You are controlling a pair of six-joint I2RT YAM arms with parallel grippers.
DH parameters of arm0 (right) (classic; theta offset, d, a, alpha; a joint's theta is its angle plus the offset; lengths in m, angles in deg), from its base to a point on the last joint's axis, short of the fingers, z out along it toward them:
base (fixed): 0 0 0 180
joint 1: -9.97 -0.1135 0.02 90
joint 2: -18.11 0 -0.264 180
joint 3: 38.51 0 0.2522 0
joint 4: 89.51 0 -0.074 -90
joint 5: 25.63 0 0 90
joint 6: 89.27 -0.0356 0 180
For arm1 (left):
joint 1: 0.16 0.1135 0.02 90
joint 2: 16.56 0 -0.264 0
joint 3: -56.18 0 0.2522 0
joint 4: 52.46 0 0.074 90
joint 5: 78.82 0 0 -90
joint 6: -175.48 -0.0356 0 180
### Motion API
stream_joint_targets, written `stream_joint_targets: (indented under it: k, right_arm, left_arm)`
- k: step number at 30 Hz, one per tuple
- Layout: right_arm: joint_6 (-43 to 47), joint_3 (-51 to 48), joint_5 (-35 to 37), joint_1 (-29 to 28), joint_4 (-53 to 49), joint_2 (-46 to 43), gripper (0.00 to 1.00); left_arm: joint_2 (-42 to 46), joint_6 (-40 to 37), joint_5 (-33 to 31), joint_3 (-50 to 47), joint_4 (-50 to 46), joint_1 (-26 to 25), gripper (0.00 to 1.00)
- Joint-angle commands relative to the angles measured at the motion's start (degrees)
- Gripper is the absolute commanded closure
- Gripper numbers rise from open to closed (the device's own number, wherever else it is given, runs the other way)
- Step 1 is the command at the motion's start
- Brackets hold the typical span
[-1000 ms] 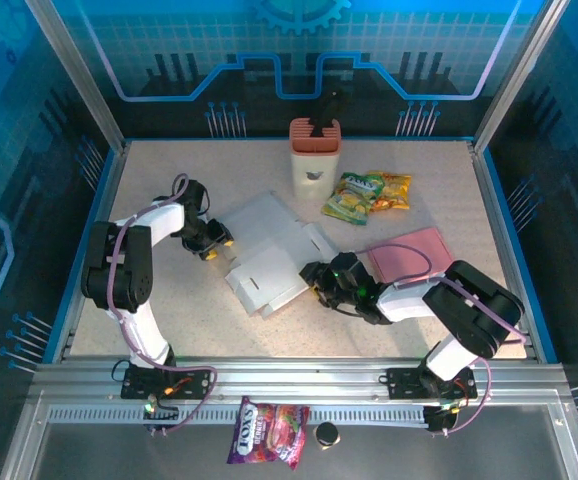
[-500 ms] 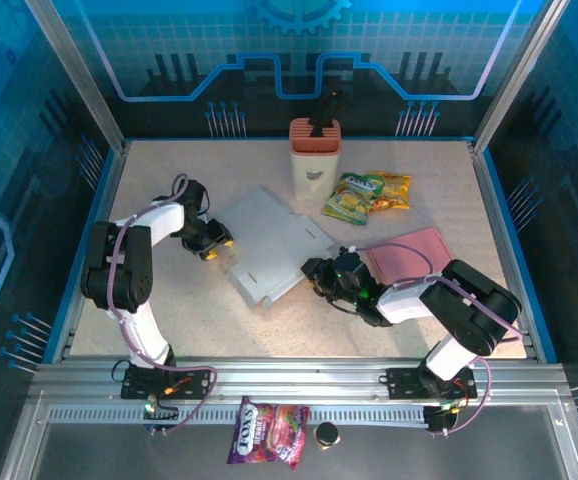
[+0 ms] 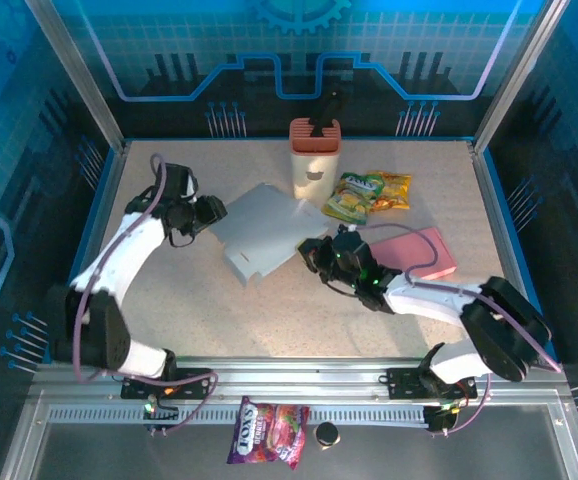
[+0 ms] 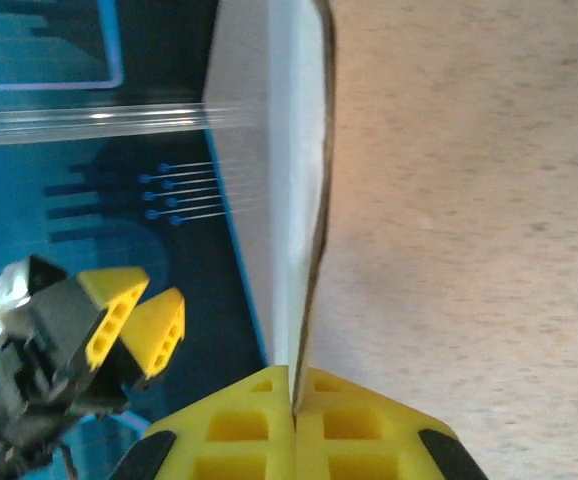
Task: Fold the paper box
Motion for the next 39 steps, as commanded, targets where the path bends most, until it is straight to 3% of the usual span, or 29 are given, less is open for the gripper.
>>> stream_joint_targets:
  k: [1, 9, 15, 21, 28, 39]
  right_arm:
    - [-1.9, 7.5, 3.6, -1.0, -15.9, -4.7, 1.0]
    - [-6.6, 28.3, 8.3, -3.1, -40.1, -9.1, 1.0]
    - [-8.5, 47.2, 12.1, -4.5, -60.9, -5.2, 1.0]
    - [-8.8, 51.4, 9.7, -0.6, -63.1, 0.8, 1.0]
    - [-8.6, 49.3, 6.7, 2.6, -63.6, 3.7, 1.0]
    - [-9.3, 46.8, 5.4, 3.3, -63.3, 4.1, 1.0]
  left_arm:
    - [8.7, -4.5, -5.8, -0.5, 1.9, -3.9, 0.48]
    - [21.4, -11.5, -6.6, -0.1, 4.0, -5.8, 0.44]
    - [23.1, -15.5, 1.6, 1.6, 1.6, -5.8, 0.43]
    - [28.4, -22.9, 12.8, -4.9, 2.0, -5.8, 0.44]
    - [33.8, -26.4, 17.0, -13.2, 0.4, -6.4, 0.43]
    - [29.2, -30.8, 7.0, -16.4, 3.0, -15.0, 0.36]
